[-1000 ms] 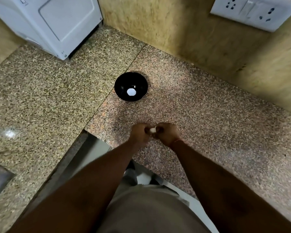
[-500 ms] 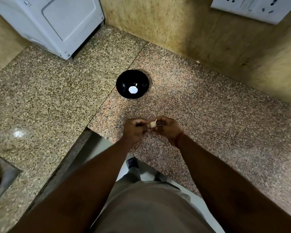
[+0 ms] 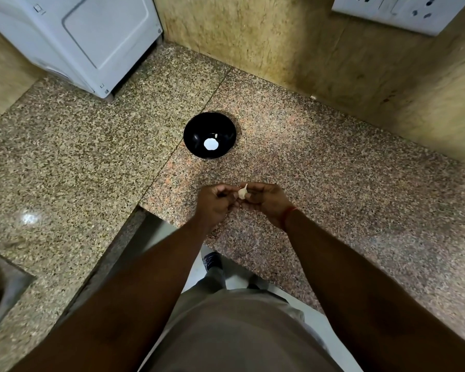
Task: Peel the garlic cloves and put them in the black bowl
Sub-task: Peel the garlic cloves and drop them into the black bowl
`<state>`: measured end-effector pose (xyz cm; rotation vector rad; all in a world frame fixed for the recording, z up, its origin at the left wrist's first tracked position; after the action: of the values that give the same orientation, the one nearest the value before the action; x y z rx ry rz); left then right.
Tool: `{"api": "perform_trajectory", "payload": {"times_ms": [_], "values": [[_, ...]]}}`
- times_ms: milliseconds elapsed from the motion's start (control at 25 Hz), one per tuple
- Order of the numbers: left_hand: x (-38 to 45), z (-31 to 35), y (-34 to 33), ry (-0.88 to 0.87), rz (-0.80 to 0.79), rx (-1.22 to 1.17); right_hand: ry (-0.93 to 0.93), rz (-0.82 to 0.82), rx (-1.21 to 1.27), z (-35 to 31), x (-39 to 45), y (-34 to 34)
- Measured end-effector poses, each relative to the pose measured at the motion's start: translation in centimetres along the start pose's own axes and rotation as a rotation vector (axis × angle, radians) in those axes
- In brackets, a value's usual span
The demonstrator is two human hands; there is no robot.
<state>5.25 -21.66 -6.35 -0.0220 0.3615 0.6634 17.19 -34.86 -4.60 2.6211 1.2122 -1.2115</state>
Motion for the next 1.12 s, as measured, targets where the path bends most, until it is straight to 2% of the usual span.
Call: {"api": "perform_trajectory", "payload": {"times_ms": [200, 440, 680, 880, 1120], "values": [[0.0, -0.1, 0.4, -0.041, 0.002, 0.024, 0.0, -0.017, -0.019, 0.2, 0.1, -0.3], [-0.4, 0.0, 0.4, -0.005, 0.013, -0.027, 0.015, -0.039, -0.053, 0.0, 0.2, -0.7], [-0.6, 0.7, 0.6, 0.088, 0.0, -0.116, 0.119, 0.048, -0.22, -1.0, 0.0, -1.4], [0.0, 1.2, 0.6, 0.253, 0.086, -0.184, 0.314, 0.229, -0.557, -0.5, 0.2, -1.5], [-0.3, 1.3, 0.6, 0.256, 0.113, -0.285, 0.66, 0.311, -0.926, -1.2, 0.1, -2.1]]}}
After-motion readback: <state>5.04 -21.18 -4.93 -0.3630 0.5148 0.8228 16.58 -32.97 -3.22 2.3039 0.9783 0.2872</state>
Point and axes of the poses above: each hand's wrist, its own x-axis towards the middle knuckle, its own y-axis out of the back of the hand, z = x × y, the point moved 1 cm from there along x, towards the middle knuckle, and after that the axes turned 4 degrees about -y, right-handed, at the moved point
